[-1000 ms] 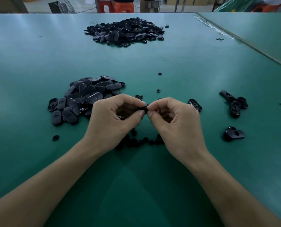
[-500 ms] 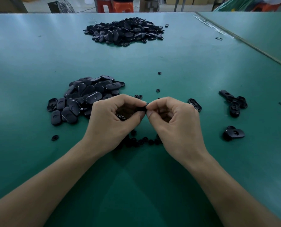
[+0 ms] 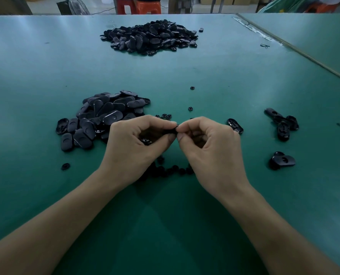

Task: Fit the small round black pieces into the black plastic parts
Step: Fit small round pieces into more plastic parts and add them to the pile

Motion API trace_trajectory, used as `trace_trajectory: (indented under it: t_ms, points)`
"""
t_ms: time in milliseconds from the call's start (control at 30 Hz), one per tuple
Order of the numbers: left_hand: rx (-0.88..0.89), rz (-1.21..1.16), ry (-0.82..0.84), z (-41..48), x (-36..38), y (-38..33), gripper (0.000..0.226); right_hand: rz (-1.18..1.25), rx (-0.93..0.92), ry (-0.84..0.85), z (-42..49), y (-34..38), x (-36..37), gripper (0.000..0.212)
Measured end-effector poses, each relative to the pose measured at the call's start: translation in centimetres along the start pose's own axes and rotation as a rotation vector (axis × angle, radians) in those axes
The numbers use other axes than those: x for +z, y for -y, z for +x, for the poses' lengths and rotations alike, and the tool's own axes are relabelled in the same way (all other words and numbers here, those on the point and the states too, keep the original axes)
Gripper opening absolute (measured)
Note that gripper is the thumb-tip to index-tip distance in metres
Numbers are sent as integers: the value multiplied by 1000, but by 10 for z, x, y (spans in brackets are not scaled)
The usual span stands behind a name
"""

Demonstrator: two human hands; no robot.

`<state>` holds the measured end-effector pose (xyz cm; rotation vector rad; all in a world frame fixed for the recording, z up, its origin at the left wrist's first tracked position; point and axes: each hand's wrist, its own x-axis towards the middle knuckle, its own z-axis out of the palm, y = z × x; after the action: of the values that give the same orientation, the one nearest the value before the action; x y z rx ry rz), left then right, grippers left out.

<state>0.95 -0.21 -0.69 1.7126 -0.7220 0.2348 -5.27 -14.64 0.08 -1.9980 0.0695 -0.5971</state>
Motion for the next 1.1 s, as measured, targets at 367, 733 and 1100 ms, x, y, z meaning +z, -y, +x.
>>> trace_trajectory:
  t_ms: [367, 733, 1100]
  points:
    - [-27, -26, 52, 0, 0, 2, 23, 31, 11, -25, -1, -1, 3, 13]
    - [-22, 115, 41, 0, 1, 1, 30, -35, -43, -1, 0, -2, 1, 18]
    - [-145, -109, 56, 3, -3, 2, 27, 68, 6, 86, 7, -7, -8, 16]
